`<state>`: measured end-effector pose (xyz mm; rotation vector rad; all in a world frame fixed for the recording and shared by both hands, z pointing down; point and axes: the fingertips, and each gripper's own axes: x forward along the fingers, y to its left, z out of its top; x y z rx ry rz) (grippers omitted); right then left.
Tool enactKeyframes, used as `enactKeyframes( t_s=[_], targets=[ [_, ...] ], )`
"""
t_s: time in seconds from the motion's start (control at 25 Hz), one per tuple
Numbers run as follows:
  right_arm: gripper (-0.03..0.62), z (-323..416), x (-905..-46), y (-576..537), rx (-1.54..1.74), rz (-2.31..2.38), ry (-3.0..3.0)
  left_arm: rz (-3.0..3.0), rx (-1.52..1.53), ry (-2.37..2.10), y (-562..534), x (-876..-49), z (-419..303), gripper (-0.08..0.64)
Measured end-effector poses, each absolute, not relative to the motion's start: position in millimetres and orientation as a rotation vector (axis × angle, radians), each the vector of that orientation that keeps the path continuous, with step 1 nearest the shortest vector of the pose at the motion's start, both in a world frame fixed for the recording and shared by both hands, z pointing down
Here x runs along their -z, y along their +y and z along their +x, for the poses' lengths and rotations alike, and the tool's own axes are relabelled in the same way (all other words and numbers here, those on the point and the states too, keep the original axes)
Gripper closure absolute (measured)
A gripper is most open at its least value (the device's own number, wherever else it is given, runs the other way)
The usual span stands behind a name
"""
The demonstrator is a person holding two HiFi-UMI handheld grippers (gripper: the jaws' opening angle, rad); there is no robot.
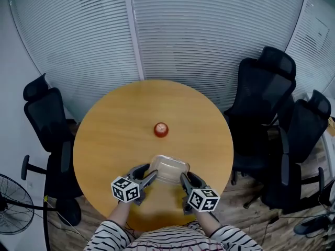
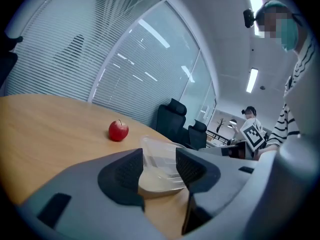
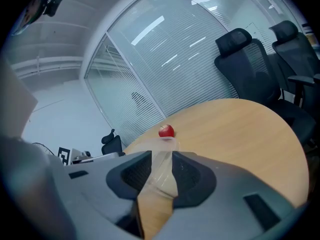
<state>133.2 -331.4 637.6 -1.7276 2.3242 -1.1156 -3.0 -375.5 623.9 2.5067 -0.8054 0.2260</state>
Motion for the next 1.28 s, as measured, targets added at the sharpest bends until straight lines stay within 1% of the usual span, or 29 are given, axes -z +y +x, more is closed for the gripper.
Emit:
enactKeyframes(
  t_s=[0.24,0.6,0.68,0.88,1.28],
  targets=[
    [0.493,120.0,-610.2,-321.1,1.076,-1.689,2.268,2.499,-0.083,-0.823,-363.9,-595.1,-26.7,0.349],
    [0.517,91.0,-570.5,-300.0,1.018,-1.643,2.226,2.517,0.090,-0.894,-339.6,-548.2,-71.9,0.461],
    [0.524,85.0,-561.5,-294.5,0.994,-1.641,2.218,2.529,0.116,-0.908,-332.7,-538.7,-80.7,0.476],
    [0.543,67.8,-547.0,-279.0,0.954,-1.647,2.209,2.534,0.187,-0.921,-313.0,-517.2,-101.1,0.491],
    [0.549,27.5,-532.8,-235.5,0.921,-1.645,2.221,2.525,0.247,-0.940,-260.3,-501.0,-144.2,0.506]
  ],
)
